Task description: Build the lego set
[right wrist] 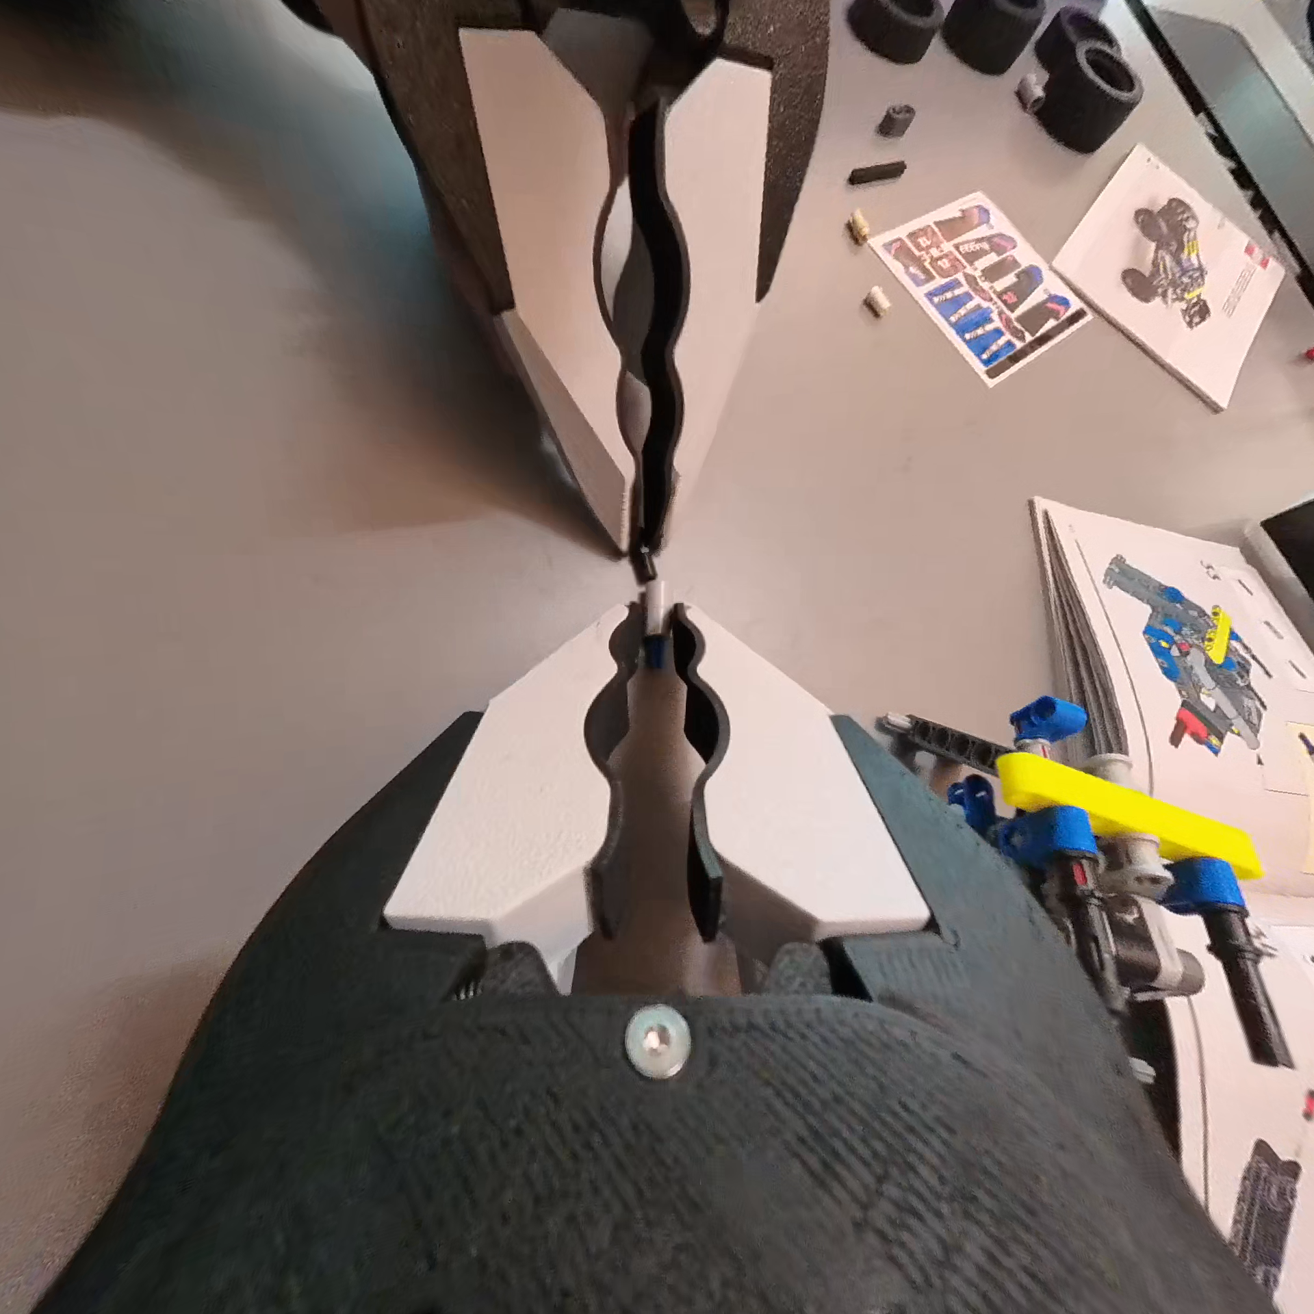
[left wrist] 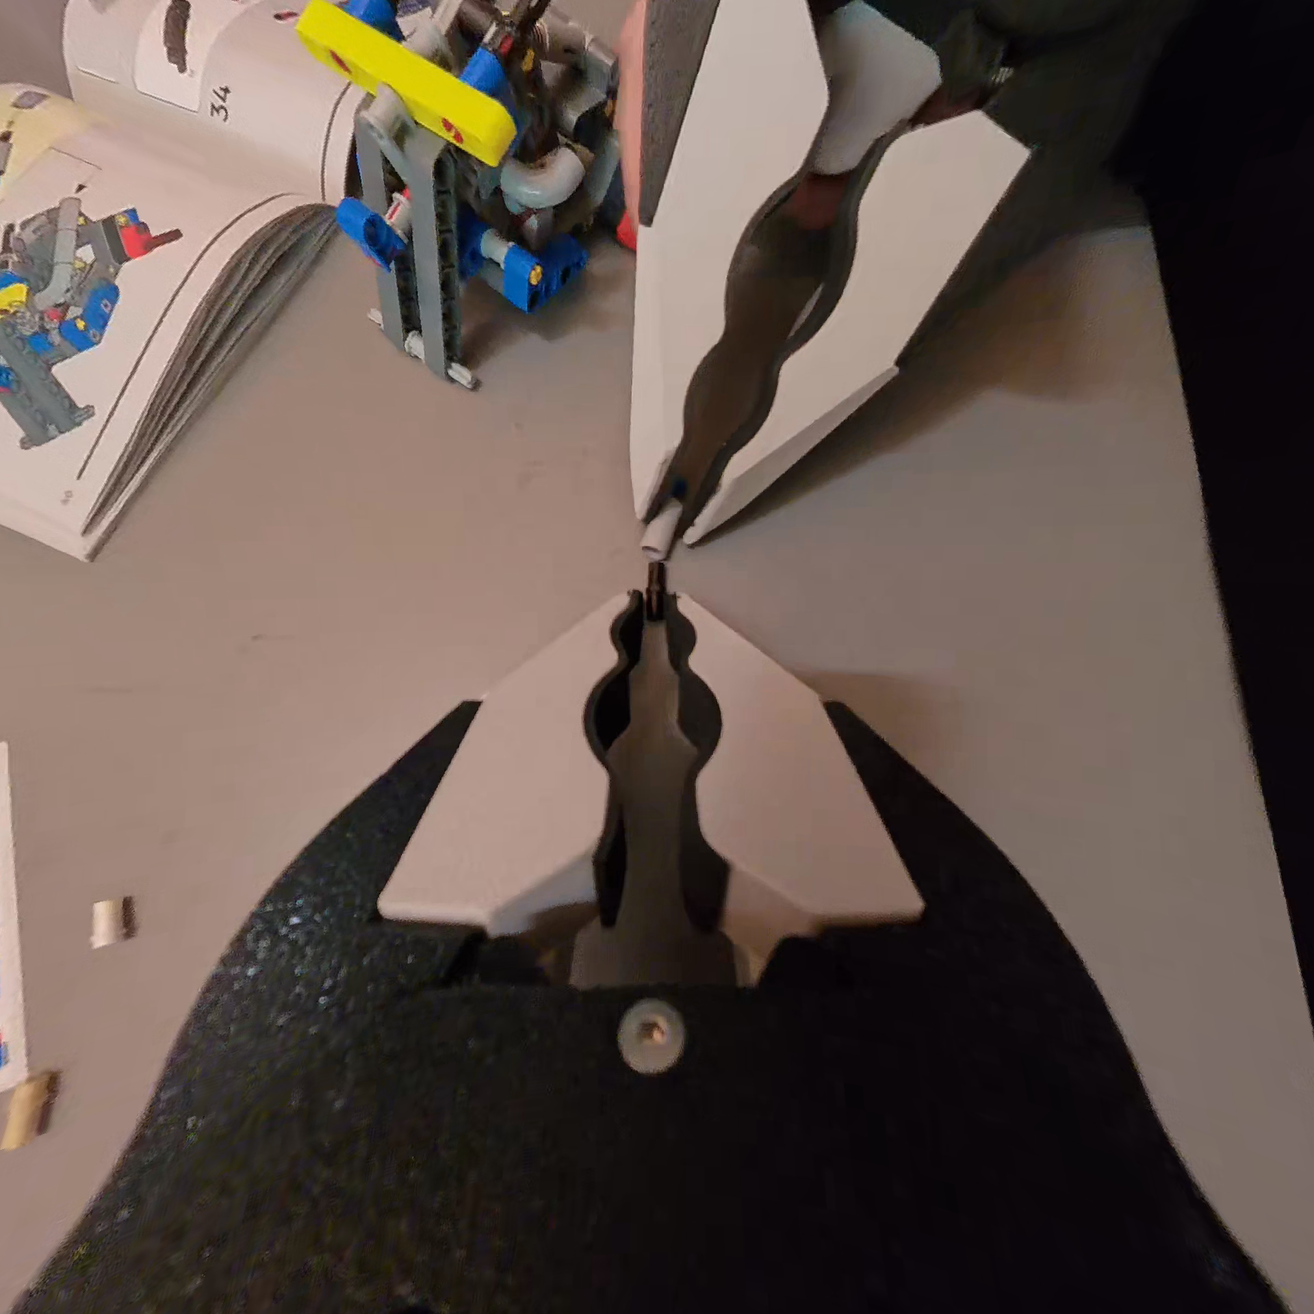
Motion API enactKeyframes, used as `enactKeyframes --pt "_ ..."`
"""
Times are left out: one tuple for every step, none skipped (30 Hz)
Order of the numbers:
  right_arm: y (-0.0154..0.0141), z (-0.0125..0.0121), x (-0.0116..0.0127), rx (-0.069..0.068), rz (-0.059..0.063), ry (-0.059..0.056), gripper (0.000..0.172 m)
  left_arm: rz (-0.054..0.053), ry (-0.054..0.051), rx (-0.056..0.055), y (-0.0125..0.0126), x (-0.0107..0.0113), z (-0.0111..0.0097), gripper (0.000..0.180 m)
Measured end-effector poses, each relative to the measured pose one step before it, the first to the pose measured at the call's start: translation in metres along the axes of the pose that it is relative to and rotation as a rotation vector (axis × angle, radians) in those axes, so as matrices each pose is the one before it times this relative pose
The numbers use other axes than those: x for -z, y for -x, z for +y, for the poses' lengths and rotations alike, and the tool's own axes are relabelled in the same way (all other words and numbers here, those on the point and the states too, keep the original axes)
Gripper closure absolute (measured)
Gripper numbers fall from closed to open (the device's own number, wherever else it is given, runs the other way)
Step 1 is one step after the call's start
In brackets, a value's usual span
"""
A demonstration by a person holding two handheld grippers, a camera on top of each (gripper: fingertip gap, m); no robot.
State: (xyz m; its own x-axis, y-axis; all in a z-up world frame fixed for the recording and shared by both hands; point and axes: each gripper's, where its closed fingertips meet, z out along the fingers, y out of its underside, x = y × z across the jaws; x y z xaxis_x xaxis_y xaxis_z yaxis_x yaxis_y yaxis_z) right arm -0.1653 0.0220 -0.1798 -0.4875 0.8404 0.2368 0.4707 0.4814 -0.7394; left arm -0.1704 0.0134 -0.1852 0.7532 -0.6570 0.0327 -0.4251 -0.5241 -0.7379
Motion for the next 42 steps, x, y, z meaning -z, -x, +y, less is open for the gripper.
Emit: enactKeyframes --pt "-0.00014 0.00022 0.00001 0.0015 -0.0002 0.0007 0.166 0.017 -0.0008 -0.0061 -0.00237 0.00032 -0.00003 0.171" --pt "0.00005 -0.00028 -0.00024 0.0038 0.0015 -0.0004 0.166 0.017 -0.0003 -0.0085 -0.00227 0.00022 0.00006 0.167" --pt "-0.00001 -0.00045 -0.00048 0.0047 0.0025 -0.0011 0.166 0.0038 -0.0003 -0.0042 0.00014 0.00052 0.00029 0.166" --pt "-0.00025 -0.0002 -0.0004 -0.0019 0.0013 0.0009 0.166 0.0032 -0.0009 0.0056 0.00073 0.00058 0.00035 0.166" --pt "-0.00041 0.00033 -0.00028 -0.0118 -0.002 0.0043 0.166 -0.0009 0.0002 0.0129 0.00142 0.00041 0.00023 0.167" --pt "-0.00024 0.00016 -0.0003 -0.0143 -0.0034 0.0019 0.166 -0.0109 0.001 0.0061 0.00222 -0.00008 0.00004 0.171" --pt "0.00012 0.00004 -0.00007 -0.0036 -0.0036 0.0006 0.166 -0.0154 0.0015 -0.0061 0.00184 -0.00057 -0.00024 0.174" --pt "0.00015 -0.00007 -0.00003 0.0009 -0.0021 -0.0008 0.166 -0.0103 0.0015 -0.0106 0.00026 -0.0009 -0.00062 0.174" --pt "0.00033 -0.00026 -0.00028 -0.0001 -0.0027 -0.0005 0.166 -0.0107 0.0034 -0.0072 0.00021 -0.00072 -0.00062 0.174" --pt "0.001 -0.0005 -0.0004 0.0021 -0.0074 -0.0016 0.166 -0.009 0.0035 -0.001 0.0001 -0.00071 -0.00065 0.176" --pt "0.00057 -0.00035 -0.00036 -0.0006 -0.0066 -0.0002 0.166 -0.0043 0.0003 -0.0036 -0.0004 -0.0006 -0.00053 0.178" --pt "-0.00021 0.00016 -0.00025 -0.0097 -0.0046 0.0012 0.166 -0.0053 0.0015 -0.0167 0.00015 0.00008 0.00031 0.178" --pt "0.00004 0.00014 -0.00003 -0.0055 -0.0043 0.0007 0.166 -0.01 0.0018 -0.0241 0.00077 0.00039 0.00026 0.178" --pt "0.00008 -0.00005 -0.0001 0.004 0.0009 0.0004 0.166 -0.0105 0.0031 -0.0189 0.00082 0.00029 0.00008 0.178" --pt "0.00023 -0.00012 -0.00003 0.0087 0.0049 0.0006 0.166 -0.0109 0.001 -0.0187 0.00073 0.00034 -0.00023 0.178" --pt "0.00061 -0.00055 -0.00053 0.0059 0.002 0.0 0.165 -0.018 -0.0022 -0.023 0.00154 0.00036 -0.00019 0.178" --pt "0.00031 -0.00058 -0.00053 0.005 0.0041 0.0029 0.165 -0.0125 -0.0045 -0.0271 0.00043 0.00095 -0.00068 0.178" --pt "0.00028 -0.00044 -0.00031 0.0111 0.0058 0.0051 0.165 -0.011 0.0033 -0.0229 -0.00006 0.00109 -0.00023 0.178" --pt "0.00073 -0.00074 -0.00072 0.0027 0.0011 0.003 0.165 -0.0063 0.0164 -0.02 -0.00065 0.0005 0.00151 0.178" --pt "0.00114 -0.00097 -0.00067 -0.0032 -0.0049 -0.0004 0.165 -0.0025 0.0116 -0.0171 -0.00055 0.00043 0.00082 0.178" --pt "-0.00002 -0.00018 -0.00029 0.0 0.0002 -0.0008 0.165 -0.0033 -0.0018 -0.0151 -0.00026 0.00073 -0.00062 0.178" --pt "0.00005 -0.00025 -0.00017 -0.0014 -0.0023 -0.0028 0.165 -0.0038 -0.0018 -0.0139 -0.00004 0.00042 -0.00003 0.179" --pt "0.00018 -0.00015 -0.00013 0.0029 -0.0034 -0.0027 0.165 -0.0029 -0.0042 -0.0132 -0.0001 0.00028 -0.00019 0.178" --pt "0.0001 -0.00022 -0.00002 0.0045 -0.0017 -0.0019 0.165 -0.0024 -0.0059 -0.0161 -0.00013 0.00029 -0.00037 0.178" --pt "0.00022 -0.00024 -0.00013 0.0058 -0.0018 -0.0019 0.165 0.0015 -0.0035 -0.017 -0.00019 0.00002 0.00008 0.178" --pt "0.00023 -0.00014 -0.00013 0.0045 -0.0015 -0.0008 0.165 0.006 -0.0043 -0.0088 0.00002 -0.0002 0.00003 0.179" --pt "-0.00001 -0.00008 0.00005 0.0024 0.0002 -0.0009 0.165 0.0138 -0.0086 0.0055 -0.00006 -0.00011 -0.00019 0.179" --pt "0.00001 0.00003 0.00002 -0.0023 -0.0019 -0.0016 0.165 0.0251 -0.0142 0.0349 -0.00009 -0.00013 -0.00003 0.179" --pt "-0.00008 0.00003 0.00002 0.0028 -0.0023 -0.0024 0.165 0.0314 -0.0185 0.0616 -0.00001 -0.00025 -0.00031 0.179" --pt "-0.00017 0.0 -0.0001 0.0038 -0.0011 -0.0009 0.165 0.0331 -0.0105 0.0585 -0.00016 0.00013 0.00008 0.179" --pt "0.0 -0.0004 -0.0004 -0.0001 -0.0006 0.0007 0.165 0.0231 0.0012 0.0348 -0.0002 0.00006 -0.00018 0.18" --pt "-0.00011 0.00001 0.00002 -0.0015 -0.0005 0.0006 0.165 0.0163 -0.002 0.0232 -0.00008 -0.00006 -0.00028 0.18" --pt "0.00001 0.00009 -0.00001 -0.0009 0.0003 -0.0006 0.165 0.0178 -0.0006 0.0284 -0.00038 -0.00013 -0.00013 0.18" --pt "-0.00007 -0.00016 -0.00009 -0.0009 0.0018 0.0011 0.165 0.0156 -0.0024 0.0213 -0.00027 -0.00004 -0.00044 0.18" --pt "-0.00004 -0.00001 0.00003 0.0039 0.0026 0.0002 0.165 0.0131 -0.0046 -0.001 -0.00086 -0.00023 -0.00105 0.18" --pt "0.00019 -0.00039 -0.00025 0.0042 -0.0017 -0.0029 0.166 0.0329 -0.025 -0.0307 -0.00562 -0.00085 -0.00515 0.18" --pt "0.00189 -0.00257 -0.00141 0.0093 -0.0138 0.0011 0.166 0.0038 0.0011 -0.0274 -0.00373 -0.00202 -0.00517 0.18" --pt "-0.00135 0.00157 0.00051 0.0169 0.0036 0.0182 0.166 -0.0245 0.0221 -0.0406 0.00154 -0.00065 -0.00034 0.18" --pt "-0.00291 0.0008 -0.00059 -0.0247 0.0124 -0.0012 0.165 -0.0281 0.0124 0.0138 0.00354 0.00011 0.00092 0.18" --pt "-0.00062 -0.00034 -0.00027 -0.0295 0.0022 -0.018 0.165 -0.0094 0.0109 0.022 0.00075 0.00031 0.00352 0.18" --pt "0.00096 0.00078 0.00041 -0.0013 0.0013 0.0059 0.165 0.0029 -0.0021 0.0092 -0.00147 0.00184 0.00296 0.18" --pt "0.00251 -0.00115 -0.0001 0.0046 -0.004 -0.0032 0.165 -0.0018 -0.0365 0.0005 -0.00172 0.00394 -0.00221 0.18"
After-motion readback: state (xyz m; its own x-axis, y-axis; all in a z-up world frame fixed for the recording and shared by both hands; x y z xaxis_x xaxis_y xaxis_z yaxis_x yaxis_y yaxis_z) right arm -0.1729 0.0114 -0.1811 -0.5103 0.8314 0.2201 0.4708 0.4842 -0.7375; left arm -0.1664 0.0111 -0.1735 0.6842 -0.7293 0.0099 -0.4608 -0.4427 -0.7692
